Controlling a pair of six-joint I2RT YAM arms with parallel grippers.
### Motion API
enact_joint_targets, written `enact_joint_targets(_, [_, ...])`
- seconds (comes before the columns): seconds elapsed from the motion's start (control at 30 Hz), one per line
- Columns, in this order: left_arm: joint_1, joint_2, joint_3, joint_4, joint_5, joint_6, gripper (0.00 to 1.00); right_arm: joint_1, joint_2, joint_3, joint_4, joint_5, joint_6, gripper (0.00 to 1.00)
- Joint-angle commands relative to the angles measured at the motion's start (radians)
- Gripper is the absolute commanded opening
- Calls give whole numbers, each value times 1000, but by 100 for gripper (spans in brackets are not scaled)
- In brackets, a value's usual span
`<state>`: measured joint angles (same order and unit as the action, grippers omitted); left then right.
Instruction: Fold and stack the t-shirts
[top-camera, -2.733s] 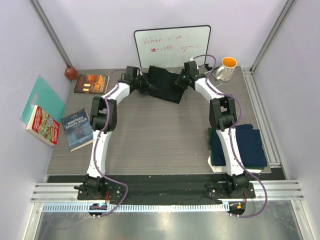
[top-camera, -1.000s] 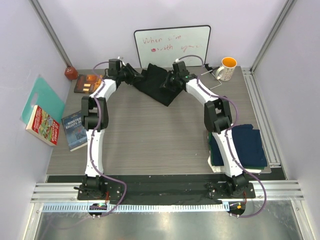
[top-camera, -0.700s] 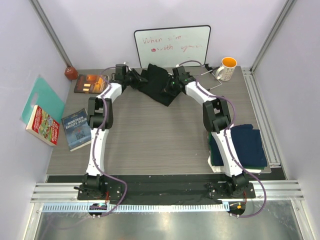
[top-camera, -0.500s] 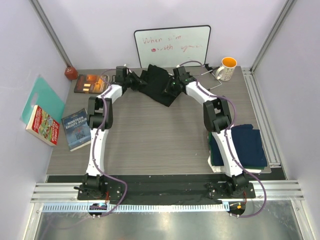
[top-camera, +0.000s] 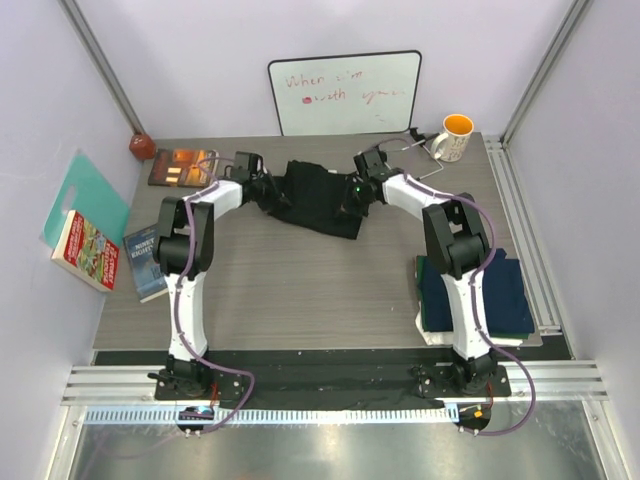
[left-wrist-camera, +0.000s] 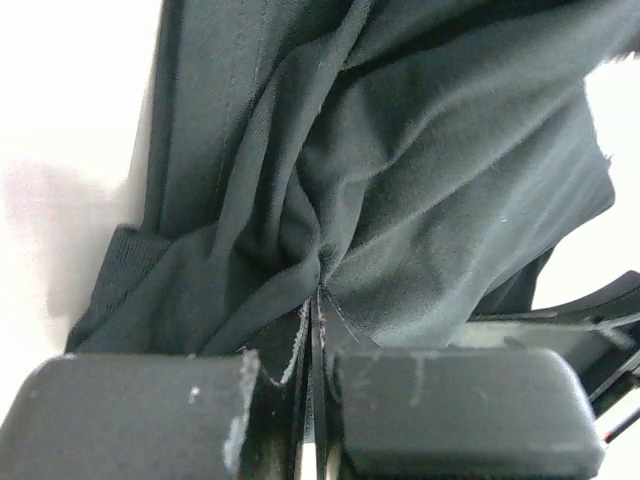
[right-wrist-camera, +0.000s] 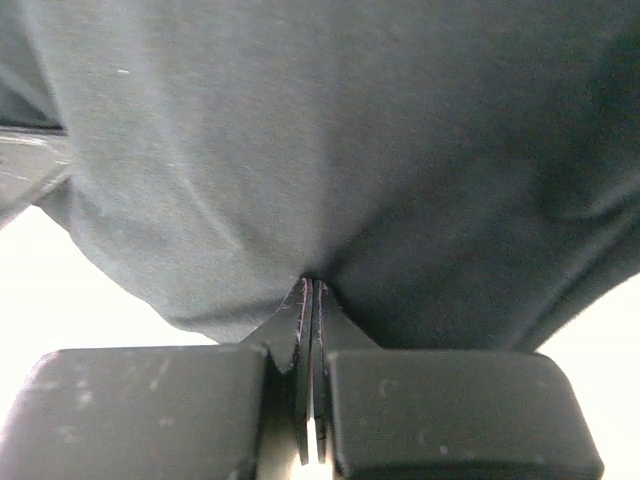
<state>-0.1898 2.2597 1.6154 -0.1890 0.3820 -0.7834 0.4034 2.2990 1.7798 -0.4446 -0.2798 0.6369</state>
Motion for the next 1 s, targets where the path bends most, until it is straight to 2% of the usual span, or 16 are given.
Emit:
enact_joint_targets(0.0, [-7,-90,-191,-303,-124,122,0,26,-114,-244,-207,22,-118,1])
enact_joint_targets(0.2, [-42,-273,-343,-412,-161,168,0,37,-280,-483,-217,-27,-152,1])
enact_joint_targets(0.27, [-54,-333,-397,-414,-161,187,0,37,-332,-525,-217,-18,-178,1])
enact_joint_targets(0.33, [-54,-417,-413,-420,-157,182,5,37,-368,-531,-209,-7,-184,1])
enact_joint_targets(0.37, [-54,-445,-401,-428,-146,181,12,37,-392,-511,-209,4,-192,2])
enact_joint_targets(0.43, [-54,-502,-349,-432,-114,176,18,37,-403,-475,-212,2,-194,6])
enact_joint_targets(0.53, [-54,-523,-223,-458,-80,182,21,37,-406,-398,-217,-15,-194,7])
enact_joint_targets(0.73, [-54,-450,6,-541,18,191,22,34,-400,-281,-224,-9,-194,7])
enact_joint_targets(0.97, [-97,-390,48,-529,80,211,21,12,-331,-220,-226,30,-192,3])
